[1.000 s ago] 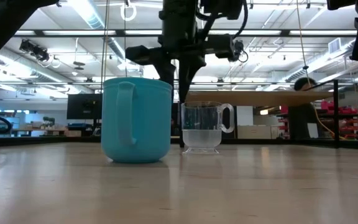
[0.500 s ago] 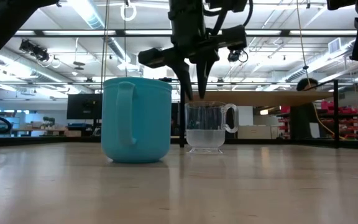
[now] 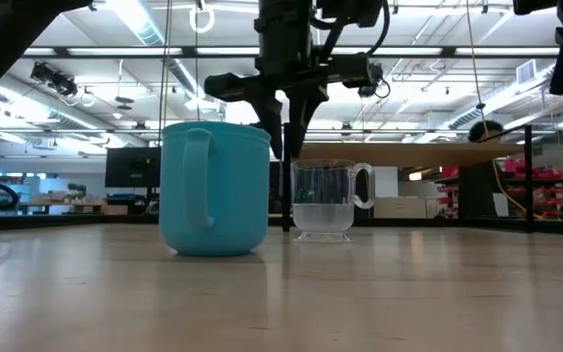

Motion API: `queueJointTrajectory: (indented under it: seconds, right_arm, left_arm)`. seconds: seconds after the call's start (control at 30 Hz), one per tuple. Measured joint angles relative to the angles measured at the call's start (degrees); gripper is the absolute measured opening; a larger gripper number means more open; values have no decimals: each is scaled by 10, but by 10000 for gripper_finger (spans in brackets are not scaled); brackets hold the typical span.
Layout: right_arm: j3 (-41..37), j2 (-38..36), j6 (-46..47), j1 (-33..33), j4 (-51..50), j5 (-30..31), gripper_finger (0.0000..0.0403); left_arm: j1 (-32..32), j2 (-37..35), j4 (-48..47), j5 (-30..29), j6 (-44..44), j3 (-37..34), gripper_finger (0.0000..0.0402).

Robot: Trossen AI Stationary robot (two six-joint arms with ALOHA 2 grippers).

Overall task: Stack small to large cups/mugs on shelf
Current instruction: Put the transparent mug on the shelf

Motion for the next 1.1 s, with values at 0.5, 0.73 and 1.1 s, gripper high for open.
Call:
queueJointTrajectory:
  seconds: [0.5, 0.73, 1.1]
  right_arm:
    - [0, 0, -6, 0, 0, 1, 66]
    - [0, 0, -10, 0, 0, 1, 66]
    - [0, 0, -19, 0, 0, 1, 66]
  left_arm:
    - [19, 3, 31, 20, 2, 0, 91]
    - [23, 3, 31, 21, 14, 0, 82]
    - [29, 9, 24, 24, 18, 0, 83]
